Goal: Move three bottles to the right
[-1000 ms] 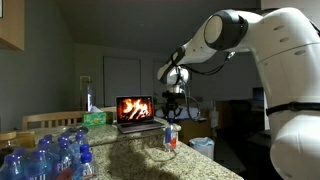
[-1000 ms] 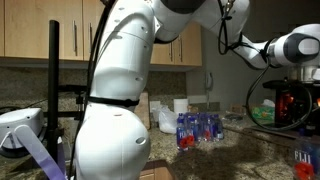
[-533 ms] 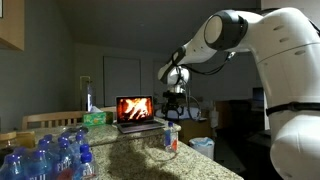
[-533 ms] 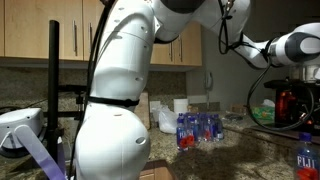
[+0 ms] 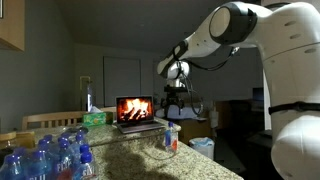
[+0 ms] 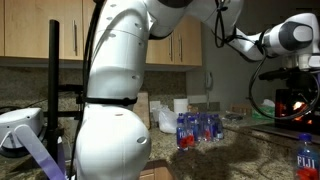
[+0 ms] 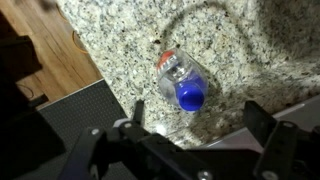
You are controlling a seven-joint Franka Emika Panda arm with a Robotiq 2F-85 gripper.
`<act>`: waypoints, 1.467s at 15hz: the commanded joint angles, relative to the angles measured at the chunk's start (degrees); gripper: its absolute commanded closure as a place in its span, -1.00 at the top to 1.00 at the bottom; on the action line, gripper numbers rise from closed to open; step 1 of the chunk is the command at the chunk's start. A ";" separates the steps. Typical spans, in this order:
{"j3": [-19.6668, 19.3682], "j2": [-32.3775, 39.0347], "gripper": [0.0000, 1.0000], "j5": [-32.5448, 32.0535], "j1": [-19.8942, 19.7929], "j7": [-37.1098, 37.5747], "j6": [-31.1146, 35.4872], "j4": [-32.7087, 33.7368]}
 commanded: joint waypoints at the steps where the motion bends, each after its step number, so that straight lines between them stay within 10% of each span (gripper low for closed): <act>1: 2.87 -5.67 1.00 -5.74 2.29 -3.54 -5.21 -1.04; 9: 15.75 -8.43 1.00 -8.09 13.28 -3.66 -13.25 -0.05; 22: 18.16 -3.91 1.00 -8.89 15.54 -5.78 -10.49 3.81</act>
